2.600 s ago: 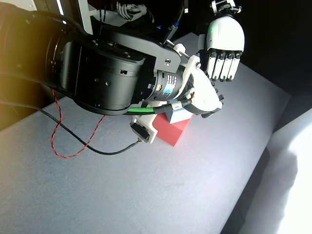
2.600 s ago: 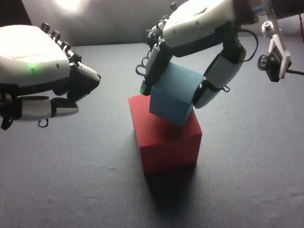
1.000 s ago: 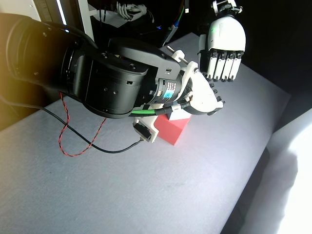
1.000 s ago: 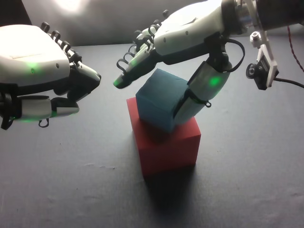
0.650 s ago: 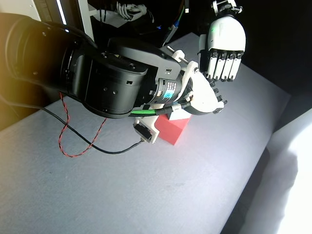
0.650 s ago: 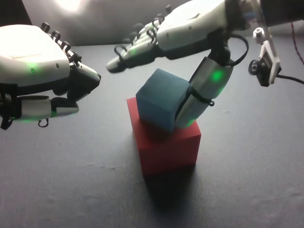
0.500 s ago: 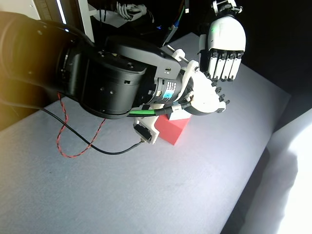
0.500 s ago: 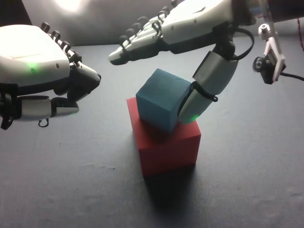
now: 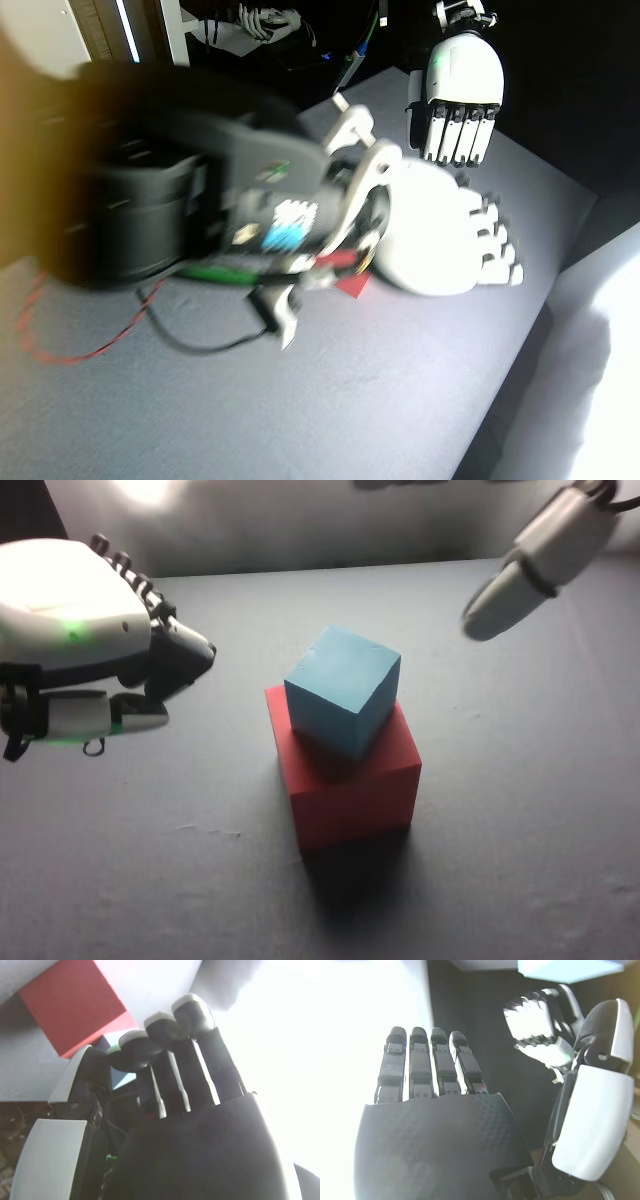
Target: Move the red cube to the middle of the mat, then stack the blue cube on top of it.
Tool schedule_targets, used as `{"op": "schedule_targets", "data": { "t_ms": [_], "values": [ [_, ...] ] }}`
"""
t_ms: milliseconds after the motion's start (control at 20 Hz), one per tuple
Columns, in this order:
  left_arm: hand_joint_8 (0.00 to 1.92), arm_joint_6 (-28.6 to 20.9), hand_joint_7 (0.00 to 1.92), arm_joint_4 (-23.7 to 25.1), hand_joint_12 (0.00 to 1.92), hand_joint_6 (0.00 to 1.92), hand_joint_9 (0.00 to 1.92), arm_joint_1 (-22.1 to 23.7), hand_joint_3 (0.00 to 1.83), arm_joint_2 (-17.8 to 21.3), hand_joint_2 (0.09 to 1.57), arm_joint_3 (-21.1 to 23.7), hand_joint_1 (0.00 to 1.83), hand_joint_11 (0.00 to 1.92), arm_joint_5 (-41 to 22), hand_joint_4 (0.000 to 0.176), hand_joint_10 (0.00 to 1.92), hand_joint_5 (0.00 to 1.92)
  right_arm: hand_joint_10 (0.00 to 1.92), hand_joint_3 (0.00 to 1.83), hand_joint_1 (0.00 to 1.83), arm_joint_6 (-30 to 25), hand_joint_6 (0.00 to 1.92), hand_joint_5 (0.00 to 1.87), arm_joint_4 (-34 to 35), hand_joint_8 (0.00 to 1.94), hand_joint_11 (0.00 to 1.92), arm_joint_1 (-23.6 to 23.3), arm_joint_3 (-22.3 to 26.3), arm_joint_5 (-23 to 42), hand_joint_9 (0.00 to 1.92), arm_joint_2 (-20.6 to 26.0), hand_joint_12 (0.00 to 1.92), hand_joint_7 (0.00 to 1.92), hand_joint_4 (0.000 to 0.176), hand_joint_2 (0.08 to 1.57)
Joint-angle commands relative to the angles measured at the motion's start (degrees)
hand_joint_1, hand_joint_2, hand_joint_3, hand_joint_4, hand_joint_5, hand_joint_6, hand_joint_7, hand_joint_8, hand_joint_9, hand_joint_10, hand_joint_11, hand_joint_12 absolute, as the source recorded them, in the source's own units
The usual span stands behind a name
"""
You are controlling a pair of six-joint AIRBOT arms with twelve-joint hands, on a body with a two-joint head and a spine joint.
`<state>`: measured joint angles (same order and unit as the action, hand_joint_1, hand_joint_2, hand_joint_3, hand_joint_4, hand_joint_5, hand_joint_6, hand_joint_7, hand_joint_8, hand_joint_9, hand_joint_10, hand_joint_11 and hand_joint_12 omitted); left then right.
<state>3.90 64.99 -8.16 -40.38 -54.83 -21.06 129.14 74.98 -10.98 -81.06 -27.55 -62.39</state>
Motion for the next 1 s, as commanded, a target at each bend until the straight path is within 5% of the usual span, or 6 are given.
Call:
{"op": "schedule_targets", "data": {
  "t_ms": [0,350,400,500,600,950],
  "values": [
    [1.92,0.06,0.72,-1.91,1.92,1.92,0.63,0.43,0.00,1.04,1.48,0.00,0.75,0.63,-2.13,0.000,1.92,0.63,0.01,0.01,0.55,-0.24,0.00,0.01,2.73,0.01,0.05,0.25,-0.06,2.83,0.03,1.70,0.02,0.03,0.000,0.76],
    [1.92,0.17,0.74,-2.28,1.92,1.92,0.65,-0.53,0.00,1.08,1.48,0.69,0.72,0.59,-1.58,0.000,1.92,0.61,0.04,0.01,0.52,5.27,0.02,0.42,2.95,0.03,0.00,10.35,13.94,8.40,0.46,16.83,1.14,0.52,0.000,1.09],
    [1.92,0.17,0.75,-2.28,1.92,1.92,0.67,-0.52,0.00,1.06,1.47,0.61,0.75,0.61,-1.70,0.000,1.92,0.63,0.30,0.00,0.52,5.29,0.03,0.57,3.61,0.12,0.12,11.97,16.19,9.24,0.57,18.70,1.36,0.66,0.000,1.15],
    [1.92,0.17,0.77,-2.46,1.92,1.92,0.69,-0.53,0.00,1.06,1.46,0.63,0.78,0.62,-1.69,0.000,1.92,0.65,1.66,0.00,0.57,5.86,1.14,0.50,4.08,1.51,0.37,13.95,19.41,11.79,0.45,21.20,1.87,0.47,0.000,1.22],
    [1.92,0.17,0.84,-2.47,1.92,1.92,0.77,-0.53,0.00,1.05,1.46,0.73,0.73,0.72,-1.56,0.000,1.92,0.70,1.91,0.02,0.37,9.54,1.88,0.68,4.08,1.92,0.72,15.02,23.84,16.68,0.77,24.04,1.92,0.74,0.000,1.39],
    [1.92,0.16,1.17,-3.02,1.92,1.92,1.10,-0.71,0.00,1.06,1.45,0.79,0.56,0.94,-1.52,0.000,1.92,1.02,1.92,0.01,0.36,5.22,1.92,1.30,4.10,1.94,1.63,17.23,30.89,18.16,1.55,28.18,1.92,1.48,0.000,1.55]
  ]
}}
